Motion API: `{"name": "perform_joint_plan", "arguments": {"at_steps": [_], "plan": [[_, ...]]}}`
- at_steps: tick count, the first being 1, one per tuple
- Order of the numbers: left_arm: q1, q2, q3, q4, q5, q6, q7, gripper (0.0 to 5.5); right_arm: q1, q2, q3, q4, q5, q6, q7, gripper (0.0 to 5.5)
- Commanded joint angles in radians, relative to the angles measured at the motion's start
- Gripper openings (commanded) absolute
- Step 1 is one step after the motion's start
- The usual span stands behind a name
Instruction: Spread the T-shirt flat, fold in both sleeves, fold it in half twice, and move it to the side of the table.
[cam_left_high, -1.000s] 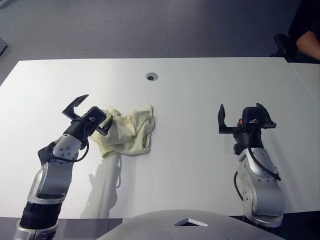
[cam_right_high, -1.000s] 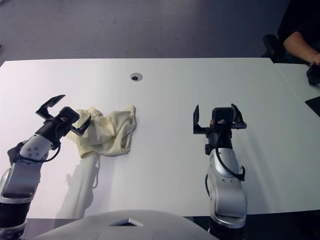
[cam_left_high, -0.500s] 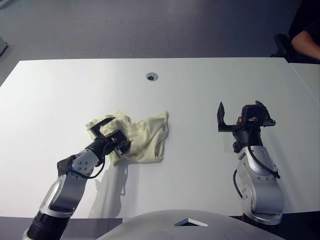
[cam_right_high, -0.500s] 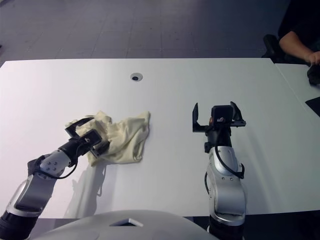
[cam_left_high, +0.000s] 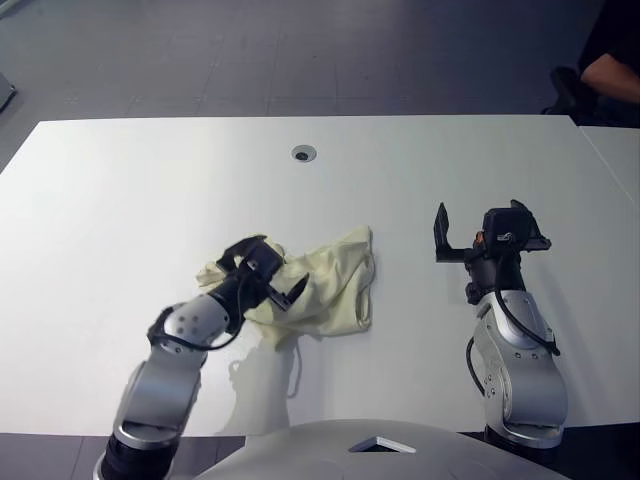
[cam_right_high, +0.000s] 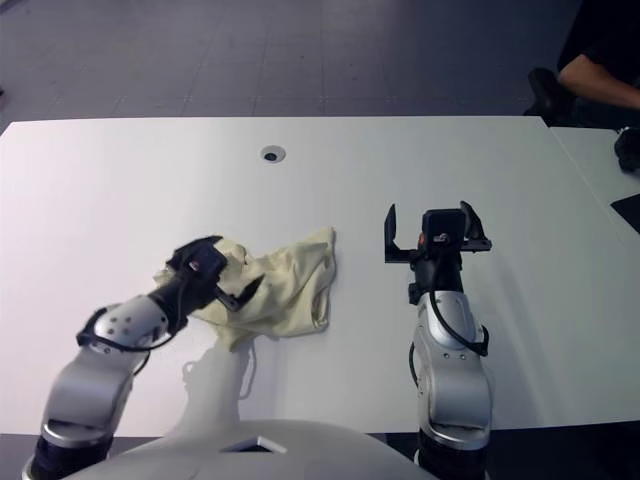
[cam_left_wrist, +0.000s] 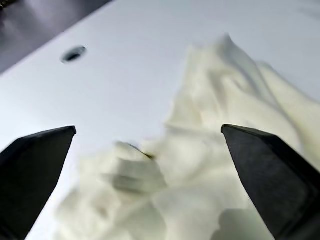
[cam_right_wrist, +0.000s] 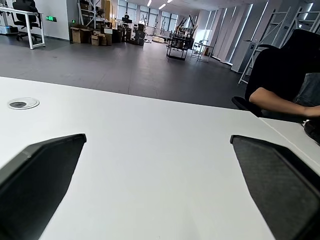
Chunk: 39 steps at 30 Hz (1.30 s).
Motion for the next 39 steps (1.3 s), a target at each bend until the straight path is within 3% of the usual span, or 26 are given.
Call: {"name": "perform_joint_plan", "arguments": {"at_steps": [1, 5, 9, 18, 24, 36, 39], "plan": [[-0.237, 0.096, 0.18, 0.079, -0.205, 0.145, -0.155, 5.4, -0.004, -0.002, -0.002, 0.015, -0.001, -0.011, -0.002, 5.36], [-0.379, 0.296, 0.195, 0.291, -0.361, 0.198, -0.38, 5.4, -0.015, 0.001, 0.003, 0.028, -0.001, -0.018, -0.004, 5.36], [-0.51, 0.388, 0.079, 0.569, -0.382, 0.073, -0.558, 5.4, -0.024, 0.002, 0.002, 0.039, -0.002, -0.027, -0.005, 5.36], [-0.683, 0.389, -0.162, 0.99, -0.298, -0.228, -0.844, 5.4, -0.04, 0.006, 0.0, 0.056, -0.001, -0.035, -0.008, 5.36], [-0.676, 0.37, -0.209, 1.077, -0.266, -0.339, -0.906, 5.4, -0.039, 0.01, 0.007, 0.055, -0.001, -0.037, -0.009, 5.36], [-0.659, 0.313, -0.249, 1.189, -0.221, -0.389, -0.919, 5.4, -0.047, -0.005, 0.0, 0.055, 0.006, -0.03, 0.014, 5.36], [-0.661, 0.312, -0.254, 1.201, -0.215, -0.388, -0.93, 4.92, -0.047, -0.003, 0.002, 0.057, 0.004, -0.028, 0.014, 5.4]]}}
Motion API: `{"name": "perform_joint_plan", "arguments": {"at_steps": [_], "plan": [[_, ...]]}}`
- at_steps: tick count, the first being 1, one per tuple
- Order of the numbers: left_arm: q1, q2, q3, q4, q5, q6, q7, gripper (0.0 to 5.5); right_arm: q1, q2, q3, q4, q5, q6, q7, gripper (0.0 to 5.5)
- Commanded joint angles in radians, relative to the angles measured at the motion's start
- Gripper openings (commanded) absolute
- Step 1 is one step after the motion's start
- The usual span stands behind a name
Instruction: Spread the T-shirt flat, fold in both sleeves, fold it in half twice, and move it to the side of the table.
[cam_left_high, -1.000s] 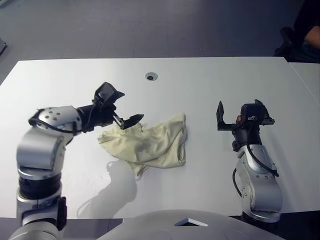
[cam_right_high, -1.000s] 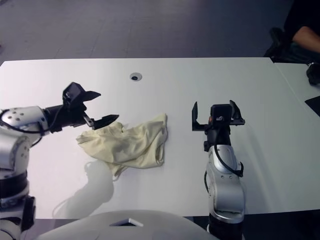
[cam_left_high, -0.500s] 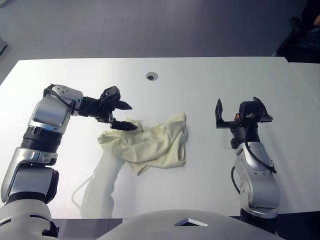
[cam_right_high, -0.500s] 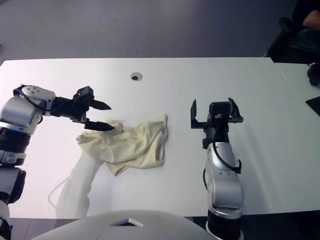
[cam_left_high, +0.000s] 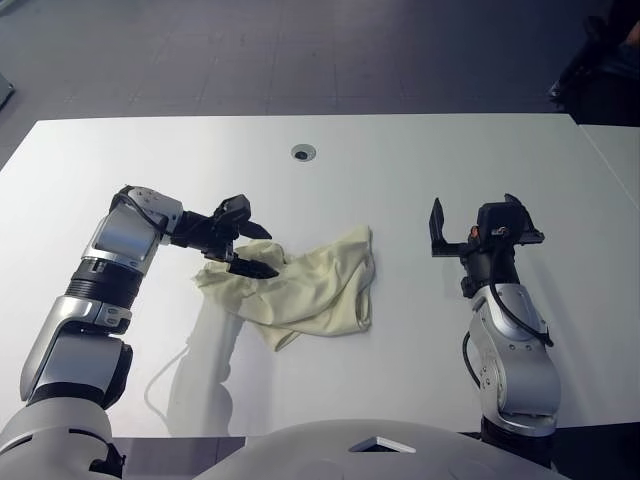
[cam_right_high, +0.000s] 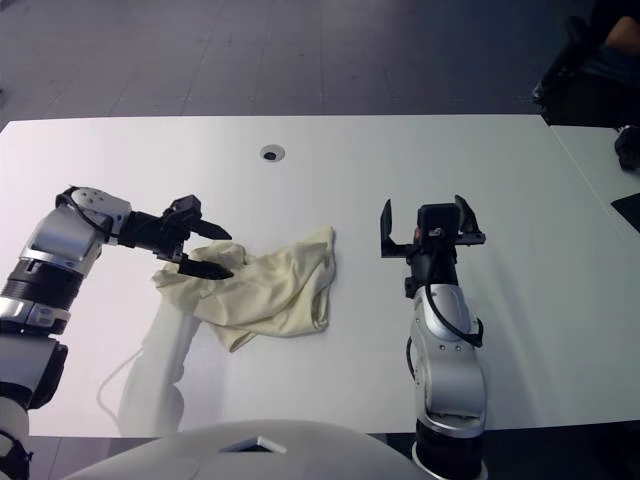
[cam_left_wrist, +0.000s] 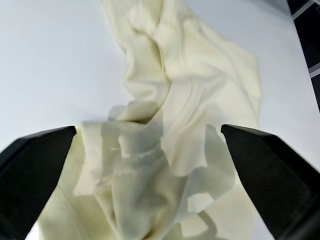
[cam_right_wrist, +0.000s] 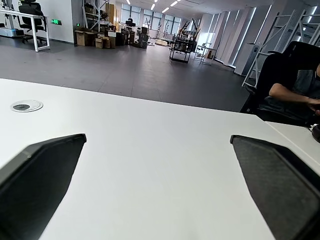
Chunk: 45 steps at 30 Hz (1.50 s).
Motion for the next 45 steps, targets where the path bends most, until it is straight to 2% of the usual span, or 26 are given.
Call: {"name": "perform_joint_plan", "arguments": {"at_steps": [1, 19, 29, 33, 38, 41, 45], "plan": [[-0.003, -0.006, -0.012, 0.024, 0.02, -0.011, -0.015, 4.78, -0.009, -0.004, 0.002, 0.001, 0.001, 0.007, 0.003, 5.4], [-0.031, -0.011, -0.003, 0.066, 0.032, -0.016, -0.043, 1.64, -0.006, -0.003, 0.021, 0.002, -0.005, 0.008, -0.004, 5.4], [0.006, 0.006, -0.008, -0.007, 0.021, -0.001, -0.071, 0.01, -0.007, -0.01, 0.021, -0.004, -0.004, 0.01, 0.003, 5.4], [0.025, 0.024, 0.0, -0.068, 0.01, 0.005, -0.08, 0.01, -0.02, -0.027, 0.014, 0.007, 0.008, 0.005, 0.025, 5.4], [0.095, 0.085, 0.027, -0.289, -0.048, 0.054, -0.099, 0.01, -0.141, -0.125, -0.081, 0.083, 0.104, 0.017, 0.152, 5.4], [0.151, 0.118, 0.048, -0.438, -0.087, 0.092, -0.081, 0.01, -0.263, -0.245, -0.108, 0.204, 0.174, 0.027, 0.294, 5.4], [0.193, 0.148, 0.083, -0.605, -0.122, 0.121, -0.039, 0.01, -0.4, -0.42, -0.042, 0.348, 0.292, 0.071, 0.584, 5.4]]}}
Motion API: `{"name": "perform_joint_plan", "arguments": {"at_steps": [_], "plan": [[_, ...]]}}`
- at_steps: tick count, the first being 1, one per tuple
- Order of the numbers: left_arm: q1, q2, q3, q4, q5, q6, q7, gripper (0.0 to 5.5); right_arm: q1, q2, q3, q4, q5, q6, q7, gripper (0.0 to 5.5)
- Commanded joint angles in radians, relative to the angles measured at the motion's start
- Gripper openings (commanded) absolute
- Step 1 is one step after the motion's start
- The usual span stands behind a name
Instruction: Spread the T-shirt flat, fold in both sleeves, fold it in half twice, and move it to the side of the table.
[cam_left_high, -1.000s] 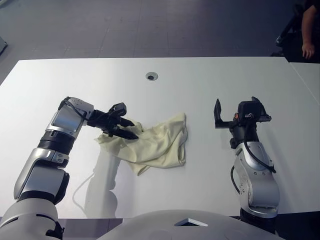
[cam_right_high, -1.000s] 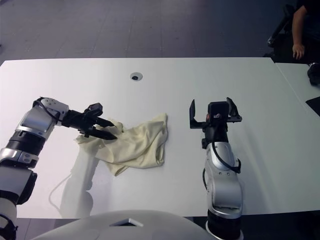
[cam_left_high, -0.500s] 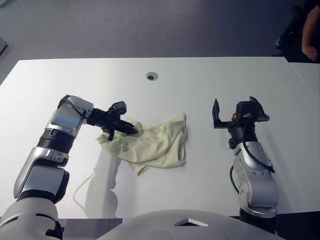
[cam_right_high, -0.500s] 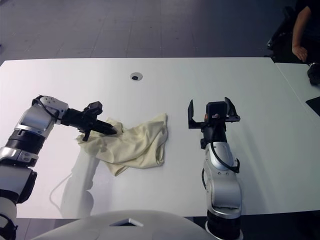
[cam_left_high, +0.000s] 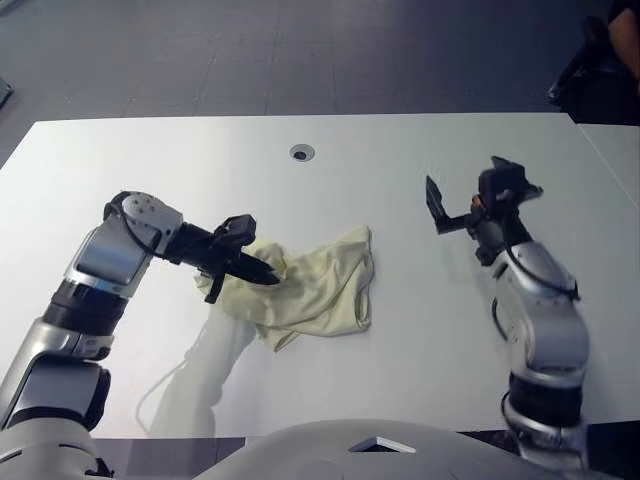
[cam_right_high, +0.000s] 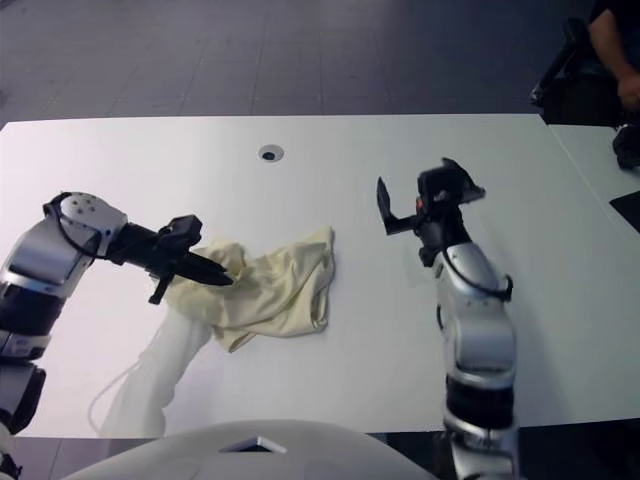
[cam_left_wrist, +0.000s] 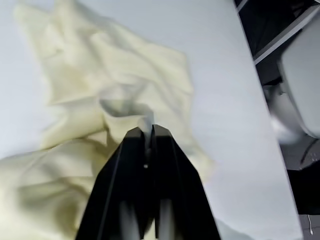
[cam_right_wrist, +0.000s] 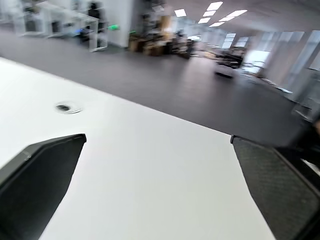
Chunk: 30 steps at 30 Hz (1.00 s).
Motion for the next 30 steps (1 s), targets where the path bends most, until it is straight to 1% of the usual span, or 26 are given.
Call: {"name": "perform_joint_plan", "arguments": {"at_steps": [1, 3, 5, 10, 13, 15, 21, 25, 30], "plan": [[0.022, 0.046, 0.04, -0.146, -0.036, 0.026, 0.038, 0.01, -0.119, -0.142, 0.056, 0.098, 0.121, 0.061, 0.251, 5.4], [0.012, 0.062, 0.048, -0.184, -0.045, 0.026, 0.046, 0.01, -0.153, -0.188, 0.09, 0.103, 0.175, 0.084, 0.354, 5.4], [-0.01, 0.073, 0.057, -0.213, -0.053, 0.03, 0.049, 0.01, -0.21, -0.233, 0.157, 0.128, 0.204, 0.081, 0.466, 5.4], [-0.007, 0.09, 0.046, -0.29, -0.066, 0.027, 0.066, 0.01, -0.376, -0.257, 0.319, 0.27, 0.181, -0.009, 0.656, 5.4], [-0.008, 0.105, 0.042, -0.328, -0.073, 0.022, 0.063, 0.01, -0.433, -0.26, 0.394, 0.337, 0.142, -0.093, 0.734, 5.4], [-0.018, 0.115, 0.045, -0.345, -0.082, 0.02, 0.058, 0.01, -0.451, -0.255, 0.434, 0.372, 0.111, -0.15, 0.763, 5.4], [-0.022, 0.135, 0.052, -0.403, -0.117, 0.028, 0.06, 0.01, -0.48, -0.214, 0.536, 0.477, -0.016, -0.336, 0.765, 5.4], [-0.017, 0.146, 0.05, -0.435, -0.141, 0.037, 0.06, 0.01, -0.501, -0.174, 0.567, 0.527, -0.06, -0.4, 0.768, 5.4], [-0.029, 0.158, 0.045, -0.444, -0.154, 0.031, 0.066, 0.01, -0.51, -0.148, 0.58, 0.537, -0.074, -0.419, 0.793, 5.4]]}}
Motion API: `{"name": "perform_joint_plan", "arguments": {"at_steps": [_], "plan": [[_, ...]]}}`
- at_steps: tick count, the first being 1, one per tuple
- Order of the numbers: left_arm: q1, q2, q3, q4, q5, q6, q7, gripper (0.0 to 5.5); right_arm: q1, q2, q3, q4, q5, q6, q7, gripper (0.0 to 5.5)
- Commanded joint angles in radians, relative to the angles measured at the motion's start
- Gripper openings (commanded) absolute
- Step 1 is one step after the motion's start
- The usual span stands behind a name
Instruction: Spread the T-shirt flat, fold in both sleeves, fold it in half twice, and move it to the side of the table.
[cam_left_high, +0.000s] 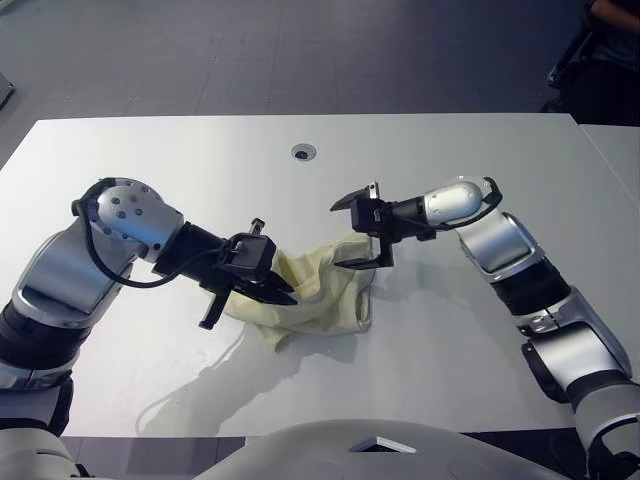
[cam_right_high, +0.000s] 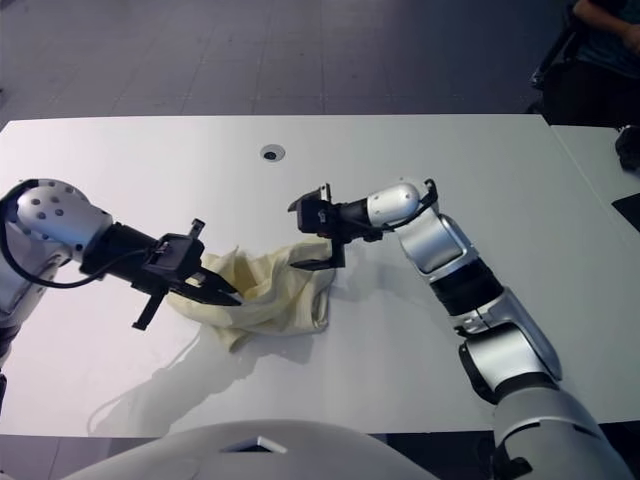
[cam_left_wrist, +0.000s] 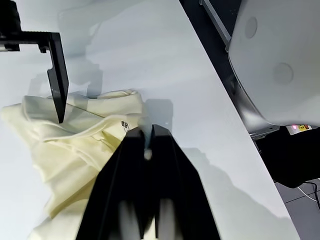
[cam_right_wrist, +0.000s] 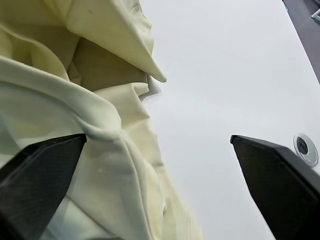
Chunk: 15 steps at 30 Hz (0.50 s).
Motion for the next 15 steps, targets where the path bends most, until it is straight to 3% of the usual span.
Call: {"name": "perform_joint_plan", "arguments": {"at_steps": [1, 4, 15], "plan": [[-0.02, 0.019, -0.001, -0.016, -0.01, 0.0, 0.003, 0.01, -0.022, 0.013, 0.015, -0.005, -0.012, -0.01, 0.029, 5.4], [-0.019, 0.018, -0.002, -0.025, -0.013, 0.003, 0.008, 0.01, -0.014, 0.015, 0.022, -0.02, -0.013, -0.007, 0.047, 5.4], [-0.023, 0.028, 0.0, -0.057, -0.037, 0.02, 0.01, 0.01, 0.009, 0.01, 0.03, -0.044, -0.022, -0.004, 0.069, 3.74]]}}
